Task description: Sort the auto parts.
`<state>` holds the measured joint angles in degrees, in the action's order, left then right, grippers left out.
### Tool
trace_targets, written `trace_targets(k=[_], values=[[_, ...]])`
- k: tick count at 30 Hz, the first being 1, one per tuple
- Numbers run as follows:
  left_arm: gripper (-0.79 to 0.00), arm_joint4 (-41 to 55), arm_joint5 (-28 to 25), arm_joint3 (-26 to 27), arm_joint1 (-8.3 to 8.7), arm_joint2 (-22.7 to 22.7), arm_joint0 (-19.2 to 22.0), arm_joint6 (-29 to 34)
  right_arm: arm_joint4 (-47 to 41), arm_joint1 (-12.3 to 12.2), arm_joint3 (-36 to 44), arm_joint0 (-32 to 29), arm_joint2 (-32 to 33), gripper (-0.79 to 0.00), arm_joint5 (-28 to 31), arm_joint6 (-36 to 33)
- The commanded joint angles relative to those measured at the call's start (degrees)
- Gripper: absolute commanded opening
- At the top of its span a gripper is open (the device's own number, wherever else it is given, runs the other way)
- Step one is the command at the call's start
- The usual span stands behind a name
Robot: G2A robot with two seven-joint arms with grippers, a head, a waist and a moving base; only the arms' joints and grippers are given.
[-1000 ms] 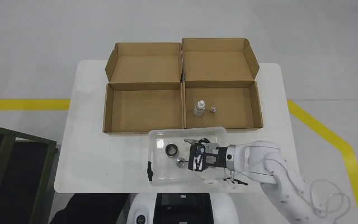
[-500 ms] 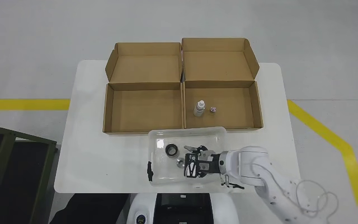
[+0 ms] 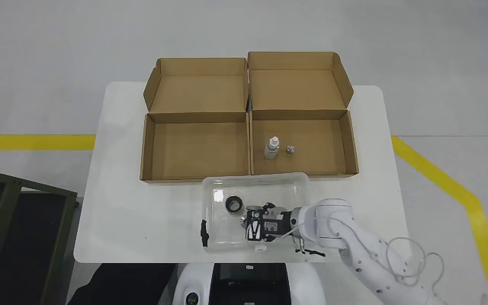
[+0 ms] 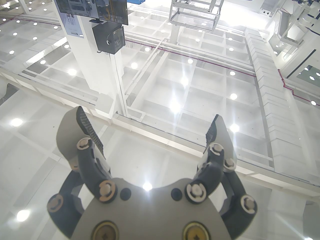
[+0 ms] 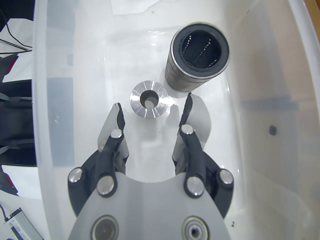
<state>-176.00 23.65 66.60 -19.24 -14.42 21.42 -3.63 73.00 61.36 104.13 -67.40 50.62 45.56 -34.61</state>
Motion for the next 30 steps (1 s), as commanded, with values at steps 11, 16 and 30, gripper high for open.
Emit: trace_targets(k=[11,16,30], values=[[0.0,0.0,0.0,0.0,0.0,0.0,0.0,0.0,1.0,0.6,-2.1,1.1,-2.1,-0.409,-1.7,1.9],[0.0,0.0,0.0,0.0,0.0,0.0,0.0,0.0,1.2,0.6,-2.3,1.1,-2.2,-0.428,-2.2,2.3],[0.0,0.0,0.0,0.0,0.0,0.0,0.0,0.0,2.1,0.9,-1.9,1.5,-3.5,-0.77,-1.5,2.6]])
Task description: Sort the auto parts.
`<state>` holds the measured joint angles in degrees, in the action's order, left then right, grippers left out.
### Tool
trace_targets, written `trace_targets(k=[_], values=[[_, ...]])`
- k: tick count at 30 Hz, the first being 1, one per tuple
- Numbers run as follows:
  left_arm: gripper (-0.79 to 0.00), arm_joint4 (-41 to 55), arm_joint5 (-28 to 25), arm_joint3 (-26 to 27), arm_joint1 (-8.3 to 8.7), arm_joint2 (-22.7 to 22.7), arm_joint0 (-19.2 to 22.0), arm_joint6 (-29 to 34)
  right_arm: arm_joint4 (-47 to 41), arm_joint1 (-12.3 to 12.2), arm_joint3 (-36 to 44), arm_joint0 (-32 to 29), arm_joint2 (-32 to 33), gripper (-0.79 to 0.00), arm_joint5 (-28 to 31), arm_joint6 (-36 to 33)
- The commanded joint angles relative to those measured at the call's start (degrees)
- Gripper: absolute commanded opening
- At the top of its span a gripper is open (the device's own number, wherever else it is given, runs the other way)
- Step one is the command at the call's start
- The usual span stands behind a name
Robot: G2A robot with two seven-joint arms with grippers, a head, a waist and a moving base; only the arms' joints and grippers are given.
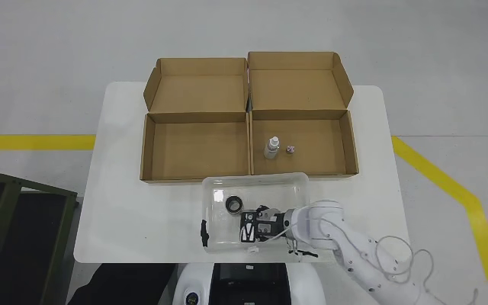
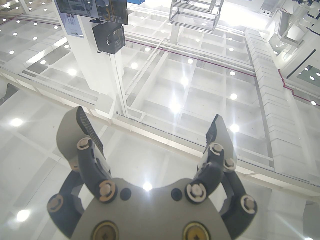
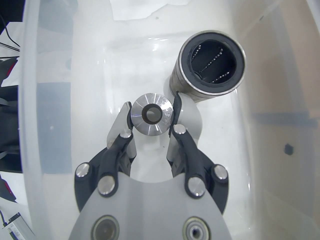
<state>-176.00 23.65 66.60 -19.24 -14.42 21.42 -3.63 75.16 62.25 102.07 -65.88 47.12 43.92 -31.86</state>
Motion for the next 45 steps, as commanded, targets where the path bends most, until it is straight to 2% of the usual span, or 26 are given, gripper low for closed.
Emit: trace_targets(k=[1,19,36,45], values=[[0.0,0.0,0.0,0.0,0.0,0.0,0.0,0.0,0.0,0.0,0.3,0.0,0.1,-0.785,0.2,-0.2],[0.0,0.0,0.0,0.0,0.0,0.0,0.0,0.0,-3.7,-1.8,10.1,-3.1,6.6,-0.785,1.9,-0.3],[0.0,0.0,0.0,0.0,0.0,0.0,0.0,0.0,-11.7,-1.9,17.3,-3.6,9.4,-0.785,1.6,8.5],[0.0,0.0,0.0,0.0,0.0,0.0,0.0,0.0,-13.6,-1.6,19.2,-3.2,11.3,-0.785,-2.5,15.1]])
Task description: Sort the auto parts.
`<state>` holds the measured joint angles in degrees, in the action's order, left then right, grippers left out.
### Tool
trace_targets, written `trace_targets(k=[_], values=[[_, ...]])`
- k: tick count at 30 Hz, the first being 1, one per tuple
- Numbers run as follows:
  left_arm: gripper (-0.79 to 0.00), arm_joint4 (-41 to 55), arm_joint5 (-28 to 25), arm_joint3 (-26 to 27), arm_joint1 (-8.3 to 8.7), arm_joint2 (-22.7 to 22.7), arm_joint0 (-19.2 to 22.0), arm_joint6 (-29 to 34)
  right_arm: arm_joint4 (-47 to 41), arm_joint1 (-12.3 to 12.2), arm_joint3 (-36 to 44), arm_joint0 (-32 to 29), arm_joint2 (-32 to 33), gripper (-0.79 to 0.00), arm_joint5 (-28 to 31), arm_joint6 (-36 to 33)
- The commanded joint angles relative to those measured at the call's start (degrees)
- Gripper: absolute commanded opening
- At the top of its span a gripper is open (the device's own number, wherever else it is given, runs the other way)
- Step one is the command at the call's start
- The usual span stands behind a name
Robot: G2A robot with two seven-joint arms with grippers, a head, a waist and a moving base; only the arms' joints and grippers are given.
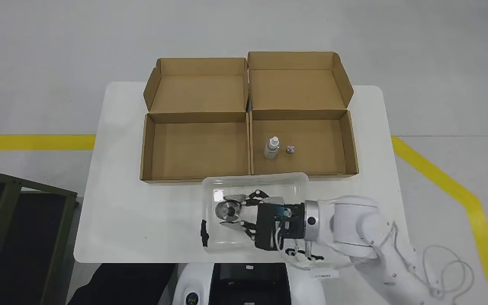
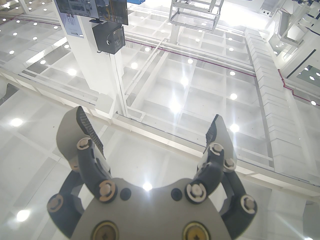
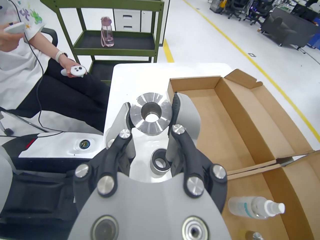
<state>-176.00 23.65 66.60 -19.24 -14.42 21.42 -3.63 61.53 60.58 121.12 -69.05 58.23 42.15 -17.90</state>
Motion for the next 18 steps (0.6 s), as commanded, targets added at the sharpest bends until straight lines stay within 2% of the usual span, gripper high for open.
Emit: trace_targets(k=[1,18], values=[[0.0,0.0,0.0,0.0,0.0,0.0,0.0,0.0,0.2,0.1,0.3,0.1,0.4,-0.785,-1.2,2.0],[0.0,0.0,0.0,0.0,0.0,0.0,0.0,0.0,-2.5,1.3,2.5,0.9,2.2,-0.785,-5.2,16.3]])
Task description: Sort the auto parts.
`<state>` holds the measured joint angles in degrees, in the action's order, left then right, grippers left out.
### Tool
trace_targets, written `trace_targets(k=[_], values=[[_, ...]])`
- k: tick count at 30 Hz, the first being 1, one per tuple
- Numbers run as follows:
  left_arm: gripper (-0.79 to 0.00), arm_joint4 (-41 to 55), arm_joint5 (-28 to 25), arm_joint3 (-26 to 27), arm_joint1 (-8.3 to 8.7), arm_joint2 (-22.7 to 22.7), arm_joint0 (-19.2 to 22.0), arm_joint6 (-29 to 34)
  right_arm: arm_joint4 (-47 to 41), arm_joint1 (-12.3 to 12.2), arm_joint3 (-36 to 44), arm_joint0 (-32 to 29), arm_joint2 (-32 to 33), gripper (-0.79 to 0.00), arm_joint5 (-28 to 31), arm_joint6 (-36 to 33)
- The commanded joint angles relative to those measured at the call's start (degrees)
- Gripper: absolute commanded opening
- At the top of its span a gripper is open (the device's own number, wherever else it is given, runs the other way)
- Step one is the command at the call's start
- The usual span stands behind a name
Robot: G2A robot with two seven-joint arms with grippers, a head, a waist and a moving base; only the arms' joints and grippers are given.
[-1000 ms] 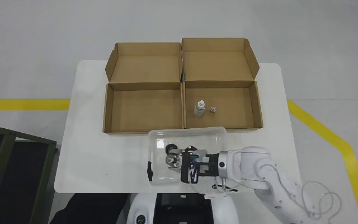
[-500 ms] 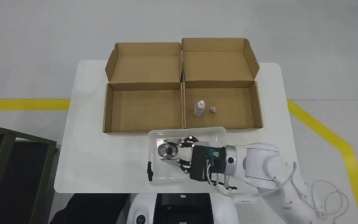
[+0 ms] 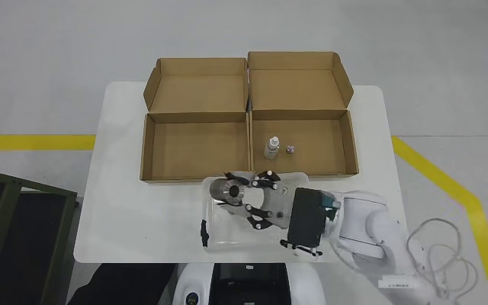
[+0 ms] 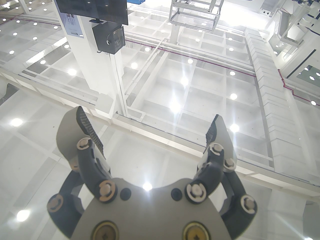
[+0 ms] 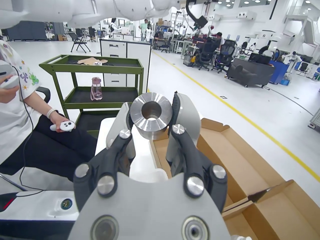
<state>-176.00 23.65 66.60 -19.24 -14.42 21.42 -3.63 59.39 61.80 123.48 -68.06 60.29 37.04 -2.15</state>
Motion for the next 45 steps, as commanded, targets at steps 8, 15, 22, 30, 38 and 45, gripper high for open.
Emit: trace_targets(k=[8,15,22,30,38,45], values=[[0.0,0.0,0.0,0.0,0.0,0.0,0.0,0.0,-1.5,0.2,0.9,0.1,2.3,-0.785,-0.4,3.0],[0.0,0.0,0.0,0.0,0.0,0.0,0.0,0.0,-1.8,0.6,1.1,0.9,3.7,-0.785,-1.4,5.5],[0.0,0.0,0.0,0.0,0.0,0.0,0.0,0.0,-2.2,1.0,0.4,1.6,3.9,-0.785,-2.3,7.7],[0.0,0.0,0.0,0.0,0.0,0.0,0.0,0.0,1.4,1.5,-1.4,2.7,2.3,-0.785,-2.5,5.6],[0.0,0.0,0.0,0.0,0.0,0.0,0.0,0.0,5.6,2.0,-5.5,3.8,-1.6,-0.785,-3.2,0.4],[0.0,0.0,0.0,0.0,0.0,0.0,0.0,0.0,6.3,2.7,-11.8,5.5,-4.9,-0.785,-3.6,-5.0]])
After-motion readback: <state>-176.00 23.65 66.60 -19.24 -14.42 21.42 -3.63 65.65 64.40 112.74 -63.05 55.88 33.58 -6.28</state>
